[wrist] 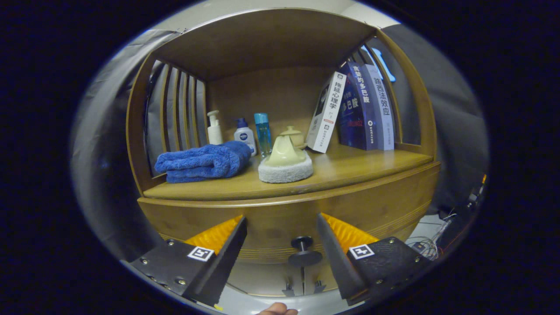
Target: Pull open the drawer, take out the items inside it, and place them on the countertop above the cabinet.
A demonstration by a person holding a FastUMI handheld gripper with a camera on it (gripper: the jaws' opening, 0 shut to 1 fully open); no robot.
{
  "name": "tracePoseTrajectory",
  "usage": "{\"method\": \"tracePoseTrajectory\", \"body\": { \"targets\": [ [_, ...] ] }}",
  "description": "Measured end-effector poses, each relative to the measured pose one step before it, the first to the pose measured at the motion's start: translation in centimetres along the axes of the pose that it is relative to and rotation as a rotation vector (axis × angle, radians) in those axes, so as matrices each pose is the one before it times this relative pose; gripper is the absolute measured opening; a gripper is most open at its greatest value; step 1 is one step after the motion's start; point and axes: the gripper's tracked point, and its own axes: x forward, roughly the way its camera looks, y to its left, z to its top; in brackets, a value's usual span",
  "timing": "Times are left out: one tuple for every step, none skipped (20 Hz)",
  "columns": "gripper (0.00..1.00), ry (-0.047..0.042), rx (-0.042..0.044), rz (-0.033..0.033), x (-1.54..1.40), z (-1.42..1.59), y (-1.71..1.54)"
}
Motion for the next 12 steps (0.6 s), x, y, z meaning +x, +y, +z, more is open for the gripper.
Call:
{"method": "tracePoseTrajectory", "body": {
  "targets": [
    [0.97, -0.00071, 0.00447, -0.00002, 0.083, -0.019, 0.007],
    [0.97, 0.00089, 0.00379, -0.00036, 0.050, 0.004, 0.048],
    [0.97, -0.00442, 0.00209, -0.00013, 0.017, 0.018, 0.015],
    [0.97, -0.00110, 0.00508, 0.00043, 0.054, -0.041, -0.052],
    [0.97, -0.00401, 0.00550, 0.00126, 0.067, 0.013, -0.031],
    [0.97, -0.00175, 0.00497, 0.00174, 0.083, 0.011, -0.029],
    [0.97, -0.00224, 0.00480, 0.00146, -0.123, -0.029, 0.025],
    [0.97, -0.00042, 0.00314, 0.00067, 0.071, -0.006, -0.008],
    [0.97, -0.00105, 0.00145, 0.00029, 0.007, -0.013, -0.006],
    [0.97, 0.00054, -0.00056, 0.00038, -0.026, -0.002, -0.005],
    [0.97, -0.00001, 0.00127, 0.00062, 0.081, -0.041, -0.047],
    [0.97, 0.00129, 0.00231, 0.00059, 0.064, 0.000, -0.029]
  ]
}}
